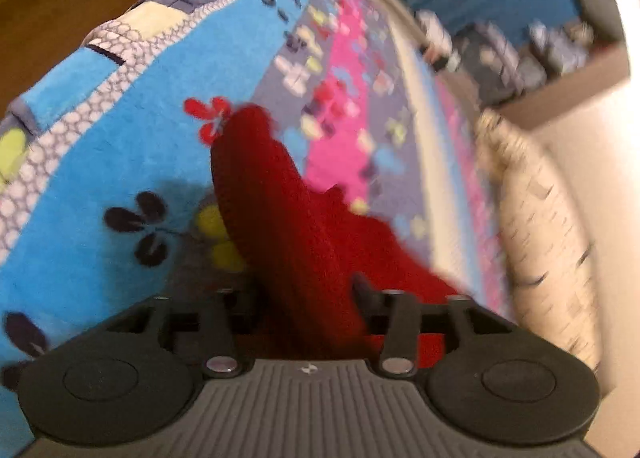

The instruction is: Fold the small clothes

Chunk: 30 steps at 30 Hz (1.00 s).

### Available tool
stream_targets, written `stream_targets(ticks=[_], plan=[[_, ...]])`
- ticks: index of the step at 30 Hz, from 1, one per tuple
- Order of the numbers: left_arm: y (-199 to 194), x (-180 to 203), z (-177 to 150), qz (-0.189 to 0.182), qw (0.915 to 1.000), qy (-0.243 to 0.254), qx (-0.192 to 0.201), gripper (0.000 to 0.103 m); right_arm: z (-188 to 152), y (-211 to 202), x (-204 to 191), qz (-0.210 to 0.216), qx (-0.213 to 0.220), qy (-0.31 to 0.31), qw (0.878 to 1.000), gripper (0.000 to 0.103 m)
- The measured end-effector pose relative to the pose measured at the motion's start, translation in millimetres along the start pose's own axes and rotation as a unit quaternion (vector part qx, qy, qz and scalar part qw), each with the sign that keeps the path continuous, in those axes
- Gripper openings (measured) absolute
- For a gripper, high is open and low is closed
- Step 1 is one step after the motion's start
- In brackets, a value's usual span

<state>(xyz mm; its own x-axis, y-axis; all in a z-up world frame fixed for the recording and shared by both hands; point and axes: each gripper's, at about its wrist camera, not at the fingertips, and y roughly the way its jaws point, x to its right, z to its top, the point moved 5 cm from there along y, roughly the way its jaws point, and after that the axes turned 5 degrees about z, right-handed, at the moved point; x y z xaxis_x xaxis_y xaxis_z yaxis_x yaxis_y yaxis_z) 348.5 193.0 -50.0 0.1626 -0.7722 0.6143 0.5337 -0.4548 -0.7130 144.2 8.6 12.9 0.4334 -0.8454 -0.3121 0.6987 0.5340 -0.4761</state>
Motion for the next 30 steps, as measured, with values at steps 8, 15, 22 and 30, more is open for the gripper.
stream_targets(ticks=[8, 15, 22, 30], plan=[[-23, 63, -15, -0.08, 0.9907, 0.084, 0.071, 0.076, -12, -95, 172, -0.135, 0.053, 0.186, 0.972, 0.013], [20, 115, -86, -0.038, 0.9671, 0.251, 0.018, 0.058, -107, -138, 267, -0.213, 0.022, 0.39, 0.896, 0.014], [38, 141, -151, -0.053, 0.9442, 0.324, 0.03, 0.041, -96, -139, 276, -0.14, 0.057, 0.399, 0.904, 0.036], [34, 167, -184, -0.073, 0.9293, 0.361, 0.028, 0.039, -80, -145, 273, -0.114, 0.074, 0.343, 0.929, 0.017]])
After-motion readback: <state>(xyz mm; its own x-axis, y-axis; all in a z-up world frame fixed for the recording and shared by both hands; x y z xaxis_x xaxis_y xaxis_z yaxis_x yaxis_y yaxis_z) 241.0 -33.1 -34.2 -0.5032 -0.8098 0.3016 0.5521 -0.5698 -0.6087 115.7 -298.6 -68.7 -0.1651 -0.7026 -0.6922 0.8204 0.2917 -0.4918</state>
